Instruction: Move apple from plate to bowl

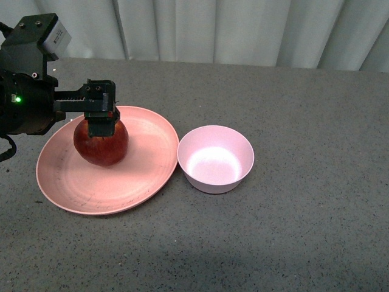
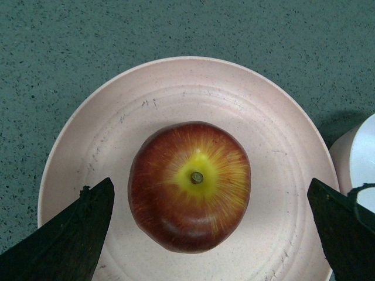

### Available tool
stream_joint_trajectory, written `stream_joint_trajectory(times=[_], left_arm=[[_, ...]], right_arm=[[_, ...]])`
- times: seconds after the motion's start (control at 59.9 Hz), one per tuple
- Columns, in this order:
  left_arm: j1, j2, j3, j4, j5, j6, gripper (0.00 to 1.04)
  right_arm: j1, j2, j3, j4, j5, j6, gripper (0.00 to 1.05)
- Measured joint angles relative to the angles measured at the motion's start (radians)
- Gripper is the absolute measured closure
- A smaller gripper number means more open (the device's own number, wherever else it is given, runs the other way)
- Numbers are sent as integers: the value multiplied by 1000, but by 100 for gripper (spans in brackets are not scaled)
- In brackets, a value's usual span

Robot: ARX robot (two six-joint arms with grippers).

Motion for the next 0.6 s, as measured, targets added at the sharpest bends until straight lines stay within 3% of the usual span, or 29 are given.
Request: stream_joint_trajectory(times=[0.601], left_arm=[[-11,128,26,23,-50,9,7]], right_arm=[[0,0,0,0,0,0,9]])
